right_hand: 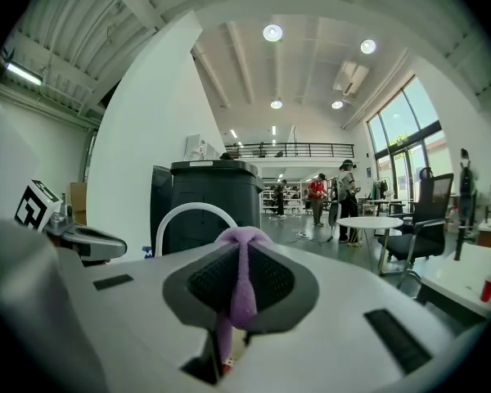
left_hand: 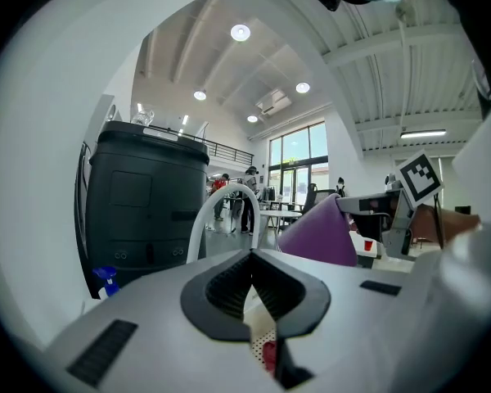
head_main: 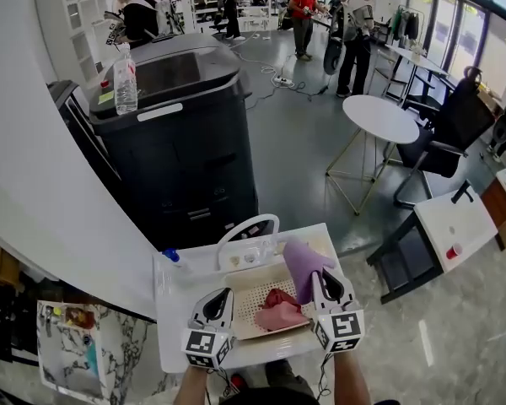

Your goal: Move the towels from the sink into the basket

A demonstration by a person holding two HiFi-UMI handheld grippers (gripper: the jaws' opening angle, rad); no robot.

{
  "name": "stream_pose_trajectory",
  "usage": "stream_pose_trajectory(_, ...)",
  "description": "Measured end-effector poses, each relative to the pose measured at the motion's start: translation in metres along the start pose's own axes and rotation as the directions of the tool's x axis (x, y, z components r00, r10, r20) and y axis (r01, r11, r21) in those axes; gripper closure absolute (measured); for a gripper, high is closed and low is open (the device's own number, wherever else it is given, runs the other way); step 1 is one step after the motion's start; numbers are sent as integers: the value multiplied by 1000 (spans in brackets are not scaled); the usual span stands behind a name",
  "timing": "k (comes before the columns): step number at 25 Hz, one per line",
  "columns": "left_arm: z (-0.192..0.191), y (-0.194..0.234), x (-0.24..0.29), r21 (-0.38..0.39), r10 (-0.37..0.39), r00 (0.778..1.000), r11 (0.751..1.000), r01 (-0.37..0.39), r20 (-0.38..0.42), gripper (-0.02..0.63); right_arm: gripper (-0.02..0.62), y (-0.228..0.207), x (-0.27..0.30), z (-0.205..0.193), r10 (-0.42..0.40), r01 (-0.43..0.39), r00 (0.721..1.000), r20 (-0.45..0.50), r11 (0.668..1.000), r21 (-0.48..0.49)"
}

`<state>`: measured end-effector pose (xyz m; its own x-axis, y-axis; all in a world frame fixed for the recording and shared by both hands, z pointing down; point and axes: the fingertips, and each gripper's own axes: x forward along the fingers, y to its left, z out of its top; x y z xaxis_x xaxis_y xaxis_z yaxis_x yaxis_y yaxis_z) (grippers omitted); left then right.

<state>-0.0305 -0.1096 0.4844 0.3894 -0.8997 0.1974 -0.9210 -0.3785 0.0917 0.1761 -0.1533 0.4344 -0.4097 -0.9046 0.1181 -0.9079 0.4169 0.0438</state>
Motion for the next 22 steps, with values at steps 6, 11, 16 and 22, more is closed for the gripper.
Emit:
stream_pose_trajectory(6,-5,-15,5,1,-24,1000,1000,24,-8,603,549,-6,-10,-14,-8,8,1000,-27,1000,7)
stream_pose_trajectory(11,-11,-20,7,-3,-27,999,1000,27,-21,603,549,-7,-12,-24,-1,1,999,-42,1000,13)
stream_pose_trajectory(16,-19,-18,10,-13,-21,999,1000,20,-36,603,549,-3,-5,-43,13,-11,997,-78,999,30)
stream_pose_trajectory(22,-41,-11,13,-32,-6,997,999,3,-82,603,549,6,9,-82,47,-39,987,-153,998,55)
